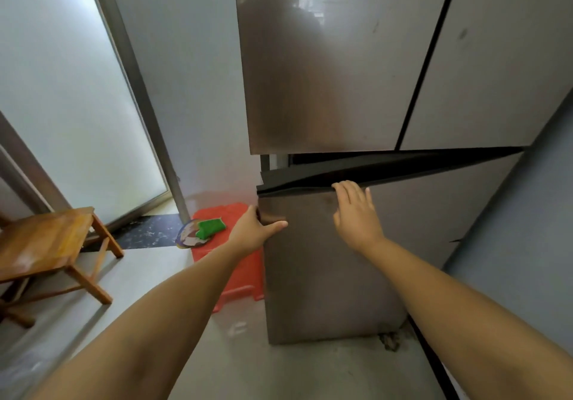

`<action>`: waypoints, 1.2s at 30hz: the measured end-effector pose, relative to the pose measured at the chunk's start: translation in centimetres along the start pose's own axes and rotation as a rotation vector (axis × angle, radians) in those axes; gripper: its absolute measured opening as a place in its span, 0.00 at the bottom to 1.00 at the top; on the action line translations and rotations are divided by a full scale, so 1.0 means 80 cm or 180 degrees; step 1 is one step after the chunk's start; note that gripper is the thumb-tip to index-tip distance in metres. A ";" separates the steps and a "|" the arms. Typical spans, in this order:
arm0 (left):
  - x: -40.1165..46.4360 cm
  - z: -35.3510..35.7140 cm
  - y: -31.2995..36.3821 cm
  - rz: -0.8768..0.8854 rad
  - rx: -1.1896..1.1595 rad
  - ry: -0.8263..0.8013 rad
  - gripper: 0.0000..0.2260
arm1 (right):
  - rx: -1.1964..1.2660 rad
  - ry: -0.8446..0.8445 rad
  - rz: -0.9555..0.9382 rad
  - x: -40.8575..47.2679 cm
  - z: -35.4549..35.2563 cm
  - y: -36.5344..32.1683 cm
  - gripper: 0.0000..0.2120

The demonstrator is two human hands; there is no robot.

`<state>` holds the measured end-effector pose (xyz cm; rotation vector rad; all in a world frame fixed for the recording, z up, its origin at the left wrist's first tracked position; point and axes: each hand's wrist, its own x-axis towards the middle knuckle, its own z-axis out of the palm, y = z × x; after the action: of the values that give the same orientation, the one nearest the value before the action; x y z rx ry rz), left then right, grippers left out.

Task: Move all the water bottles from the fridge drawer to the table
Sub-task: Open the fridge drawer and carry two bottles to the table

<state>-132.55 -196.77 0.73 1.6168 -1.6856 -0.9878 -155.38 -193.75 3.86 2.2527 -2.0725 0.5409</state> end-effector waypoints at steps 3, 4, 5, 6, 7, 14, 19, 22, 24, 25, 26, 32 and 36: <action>-0.065 0.018 0.009 0.0074 0.0049 -0.0108 0.32 | 0.0480 0.0127 0.0030 -0.044 -0.013 0.007 0.24; -0.092 0.027 0.014 0.0130 0.0150 -0.0138 0.29 | 0.0684 0.0189 0.0048 -0.064 -0.019 0.010 0.22; -0.117 0.037 0.016 0.0200 0.0277 -0.0169 0.26 | 0.0863 0.0240 0.0067 -0.083 -0.025 0.015 0.21; -0.143 0.045 0.019 0.0299 0.0442 -0.0220 0.24 | 0.0999 0.0283 0.0092 -0.103 -0.032 0.021 0.20; -0.170 0.051 0.024 0.0438 0.0626 -0.0313 0.25 | 0.1104 0.0327 0.0137 -0.125 -0.040 0.027 0.19; -0.275 0.075 0.080 0.1446 0.2086 -0.1361 0.16 | 0.1112 0.0605 0.0505 -0.254 -0.105 0.091 0.17; -0.258 0.148 0.168 0.2208 0.1913 -0.1008 0.27 | 0.1251 0.1319 0.0955 -0.328 -0.185 0.128 0.10; -0.247 0.213 0.227 0.2977 0.2159 -0.1136 0.34 | 0.1113 0.0831 0.1217 -0.366 -0.225 0.136 0.12; -0.245 0.264 0.265 0.3506 0.2509 -0.1239 0.35 | 0.0665 -0.0010 0.1401 -0.390 -0.247 0.147 0.24; -0.244 0.283 0.280 0.3645 0.2676 -0.1300 0.35 | 0.0423 -0.0462 0.1471 -0.398 -0.256 0.152 0.31; -0.244 0.304 0.296 0.3730 0.2770 -0.1397 0.36 | 0.0195 -0.0797 0.1555 -0.407 -0.264 0.162 0.36; -0.236 0.406 0.362 0.4217 0.2664 -0.1543 0.35 | -0.0710 -0.1193 0.2075 -0.441 -0.291 0.253 0.32; -0.229 0.474 0.397 0.4389 0.2443 -0.1396 0.33 | -0.1044 -0.1030 0.2443 -0.457 -0.301 0.318 0.29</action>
<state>-180.05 -174.99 7.87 0.1620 -2.9357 0.0816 -187.49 -155.32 11.13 1.3868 -2.9001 -0.1805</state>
